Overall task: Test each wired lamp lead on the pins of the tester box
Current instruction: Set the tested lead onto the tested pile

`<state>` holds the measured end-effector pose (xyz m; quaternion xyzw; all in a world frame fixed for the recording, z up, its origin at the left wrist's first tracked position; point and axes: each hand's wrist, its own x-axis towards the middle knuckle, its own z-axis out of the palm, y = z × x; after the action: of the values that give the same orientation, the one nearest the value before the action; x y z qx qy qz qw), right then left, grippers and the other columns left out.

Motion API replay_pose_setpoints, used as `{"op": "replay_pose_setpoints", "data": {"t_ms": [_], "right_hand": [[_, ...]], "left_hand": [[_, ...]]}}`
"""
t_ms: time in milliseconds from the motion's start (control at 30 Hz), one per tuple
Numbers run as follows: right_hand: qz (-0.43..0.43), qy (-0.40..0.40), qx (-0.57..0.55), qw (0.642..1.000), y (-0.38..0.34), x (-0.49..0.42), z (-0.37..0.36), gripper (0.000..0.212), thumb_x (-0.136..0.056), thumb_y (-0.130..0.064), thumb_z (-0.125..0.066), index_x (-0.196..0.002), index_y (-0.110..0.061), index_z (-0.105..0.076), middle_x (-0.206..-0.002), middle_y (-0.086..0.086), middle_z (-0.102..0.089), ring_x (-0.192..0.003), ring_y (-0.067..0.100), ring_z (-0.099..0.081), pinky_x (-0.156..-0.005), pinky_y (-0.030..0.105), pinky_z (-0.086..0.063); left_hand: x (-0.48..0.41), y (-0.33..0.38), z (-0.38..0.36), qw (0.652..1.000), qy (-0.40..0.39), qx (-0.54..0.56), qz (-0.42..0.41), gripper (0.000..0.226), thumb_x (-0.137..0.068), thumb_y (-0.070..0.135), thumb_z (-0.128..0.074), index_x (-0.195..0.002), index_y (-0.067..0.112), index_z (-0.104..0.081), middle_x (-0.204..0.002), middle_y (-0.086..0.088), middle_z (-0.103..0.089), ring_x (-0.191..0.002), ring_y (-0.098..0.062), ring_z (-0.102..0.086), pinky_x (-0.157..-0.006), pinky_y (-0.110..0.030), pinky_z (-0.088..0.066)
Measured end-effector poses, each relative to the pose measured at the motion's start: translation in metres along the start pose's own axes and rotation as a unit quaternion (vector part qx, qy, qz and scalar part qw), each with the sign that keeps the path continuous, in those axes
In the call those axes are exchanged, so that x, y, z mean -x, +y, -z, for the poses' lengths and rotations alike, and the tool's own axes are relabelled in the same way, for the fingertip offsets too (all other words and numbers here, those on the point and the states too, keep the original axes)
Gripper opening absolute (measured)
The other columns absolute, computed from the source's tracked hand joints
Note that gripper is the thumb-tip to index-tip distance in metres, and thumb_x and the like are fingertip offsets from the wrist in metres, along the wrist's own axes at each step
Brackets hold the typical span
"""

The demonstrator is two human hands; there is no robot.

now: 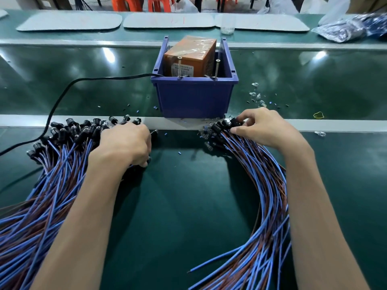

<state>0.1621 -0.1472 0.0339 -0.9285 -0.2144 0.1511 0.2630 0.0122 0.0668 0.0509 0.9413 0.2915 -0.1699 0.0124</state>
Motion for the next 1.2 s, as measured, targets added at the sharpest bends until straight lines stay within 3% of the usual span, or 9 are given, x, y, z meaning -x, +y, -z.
{"op": "replay_pose_setpoints", "data": {"t_ms": [133,300,400,533,667,767,933,1033,1200], "right_hand": [[0.010,0.015,0.017,1.000,-0.006,0.004,0.004,0.027,-0.086,-0.040,-0.067,-0.109,-0.026,-0.066,-0.093,-0.002,-0.064,-0.093,0.019,-0.055,-0.078,0.027,-0.038],[0.082,0.064,-0.032,0.994,-0.025,0.011,0.009,0.014,-0.085,-0.037,-0.068,-0.096,-0.030,-0.064,-0.076,-0.015,-0.059,-0.077,0.009,-0.055,-0.069,0.018,-0.040],[0.127,0.036,-0.051,0.990,-0.037,0.014,0.004,0.013,-0.085,-0.036,-0.068,-0.096,-0.029,-0.065,-0.075,-0.014,-0.062,-0.070,-0.003,-0.053,-0.062,0.001,-0.036],[0.181,-0.042,-0.112,0.976,-0.048,0.018,-0.006,0.023,-0.081,-0.030,-0.075,-0.102,-0.023,-0.069,-0.075,-0.012,-0.064,-0.064,-0.002,-0.054,-0.065,0.006,-0.038],[0.200,-0.176,-0.227,0.937,-0.056,0.020,-0.021,0.030,-0.076,-0.017,-0.080,-0.102,-0.025,-0.068,-0.093,-0.006,-0.073,-0.074,0.003,-0.060,-0.078,0.027,-0.050],[0.220,-0.209,-0.333,0.893,-0.060,0.022,-0.032,0.024,-0.073,-0.008,-0.078,-0.094,-0.019,-0.072,-0.093,-0.003,-0.073,-0.084,0.007,-0.063,-0.083,0.024,-0.051],[0.192,-0.168,-0.436,0.863,-0.063,0.020,-0.038,0.014,-0.083,0.002,-0.063,-0.094,-0.005,-0.068,-0.089,0.008,-0.069,-0.087,0.019,-0.066,-0.092,0.044,-0.051],[0.160,-0.100,-0.492,0.850,-0.065,0.020,-0.033,0.014,-0.090,0.002,-0.058,-0.083,-0.004,-0.068,-0.073,0.001,-0.071,-0.070,0.010,-0.068,-0.073,0.026,-0.057],[0.137,0.048,-0.600,0.787,-0.061,0.016,-0.012,0.019,-0.094,-0.007,-0.057,-0.078,-0.007,-0.067,-0.072,0.003,-0.071,-0.066,0.013,-0.066,-0.068,0.026,-0.056]], "left_hand": [[0.000,0.003,-0.001,0.999,0.042,-0.009,-0.012,0.021,-0.076,0.019,-0.068,-0.095,0.027,-0.066,-0.106,0.000,-0.064,-0.099,-0.025,-0.060,-0.073,-0.030,-0.040],[0.001,0.004,-0.001,1.000,0.020,-0.004,-0.005,0.024,-0.070,0.024,-0.075,-0.093,0.029,-0.069,-0.095,0.001,-0.058,-0.085,-0.024,-0.053,-0.071,-0.029,-0.039],[0.003,0.006,0.000,1.000,0.025,0.007,-0.011,0.024,-0.068,0.022,-0.077,-0.091,0.025,-0.070,-0.094,-0.001,-0.061,-0.084,-0.025,-0.055,-0.071,-0.029,-0.042],[0.012,0.010,0.016,0.987,0.097,0.107,-0.071,0.016,-0.068,0.020,-0.074,-0.065,0.033,-0.064,-0.094,0.001,-0.069,-0.091,-0.024,-0.064,-0.081,-0.033,-0.052],[0.033,0.024,0.034,0.879,0.242,0.350,-0.217,0.019,-0.069,0.014,-0.077,-0.071,0.031,-0.069,-0.088,0.006,-0.064,-0.074,-0.007,-0.063,-0.077,-0.024,-0.052],[0.043,0.042,0.034,0.818,0.259,0.450,-0.249,0.015,-0.072,0.010,-0.080,-0.082,0.019,-0.074,-0.093,0.001,-0.066,-0.074,-0.003,-0.065,-0.076,-0.017,-0.053],[0.041,0.060,0.026,0.791,0.252,0.511,-0.223,0.018,-0.077,0.013,-0.078,-0.091,0.023,-0.071,-0.094,0.004,-0.064,-0.081,-0.005,-0.063,-0.082,-0.029,-0.055],[0.042,0.059,0.028,0.762,0.245,0.549,-0.241,0.020,-0.082,0.008,-0.072,-0.091,0.026,-0.068,-0.088,0.007,-0.066,-0.082,-0.011,-0.066,-0.079,-0.035,-0.058],[0.043,0.064,0.022,0.791,0.148,0.523,-0.282,0.022,-0.082,-0.001,-0.069,-0.086,0.021,-0.068,-0.086,0.006,-0.071,-0.076,-0.010,-0.068,-0.082,-0.025,-0.055]]}}
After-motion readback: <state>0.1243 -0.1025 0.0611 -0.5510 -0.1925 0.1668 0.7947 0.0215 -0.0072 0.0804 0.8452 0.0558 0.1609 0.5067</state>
